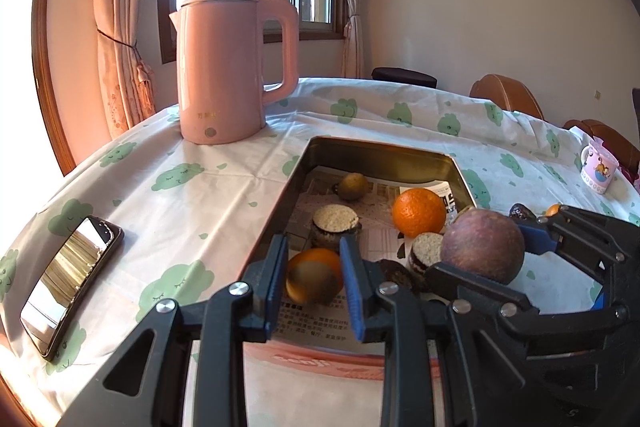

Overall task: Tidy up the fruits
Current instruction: 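Lower both fruits into the tin box and open both grippers, then move the right gripper to the orange while the left approaches the dark shriveled fruit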

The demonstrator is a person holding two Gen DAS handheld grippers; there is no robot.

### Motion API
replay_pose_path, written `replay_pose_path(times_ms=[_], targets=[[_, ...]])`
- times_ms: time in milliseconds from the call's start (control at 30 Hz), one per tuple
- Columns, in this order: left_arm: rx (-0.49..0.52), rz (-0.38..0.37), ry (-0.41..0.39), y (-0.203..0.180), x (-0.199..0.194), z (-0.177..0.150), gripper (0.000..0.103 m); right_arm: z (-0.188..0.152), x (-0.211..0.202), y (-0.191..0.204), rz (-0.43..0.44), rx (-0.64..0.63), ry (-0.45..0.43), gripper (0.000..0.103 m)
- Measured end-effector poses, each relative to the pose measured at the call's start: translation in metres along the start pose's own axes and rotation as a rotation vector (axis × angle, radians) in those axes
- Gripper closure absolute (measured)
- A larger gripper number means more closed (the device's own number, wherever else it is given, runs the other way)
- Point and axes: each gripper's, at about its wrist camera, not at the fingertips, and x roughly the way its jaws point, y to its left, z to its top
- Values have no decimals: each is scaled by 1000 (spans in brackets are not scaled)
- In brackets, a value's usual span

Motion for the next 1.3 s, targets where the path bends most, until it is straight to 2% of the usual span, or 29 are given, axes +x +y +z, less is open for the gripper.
replay_pose_path(times_ms=[67, 133, 300, 367, 400, 433, 533, 767, 1000, 1300], targets=[[-5, 5, -2, 1, -1, 0, 68, 0, 0, 0, 3, 2, 0, 49], [-14, 12, -6, 4, -2, 0, 58, 0, -1, -2, 0, 7, -2, 43], [-27, -1, -17, 5, -5, 0, 50, -1, -4, -7, 18, 31, -10, 38], [-37, 22, -29, 7, -7, 1, 32, -1, -7, -7, 20, 31, -18, 38], [-43, 25, -39, 8, -9, 1, 19, -1, -9, -7, 19, 28, -25, 38], [-48, 20, -51, 10, -12, 2, 12, 0, -12, -7, 13, 21, -36, 36], [-45, 9, -75, 8, -19, 4, 11, 2, -26, -12, -15, 14, -76, 34], [-26, 22, -81, 1, -20, 7, 8, 8, -52, -47, -87, 100, -146, 28], [-20, 25, -81, -13, -18, 16, 8, -2, -60, -84, -178, 169, -133, 28], [110, -47, -116, -90, -20, 30, 8, -28, -77, -150, -384, 254, -61, 28]])
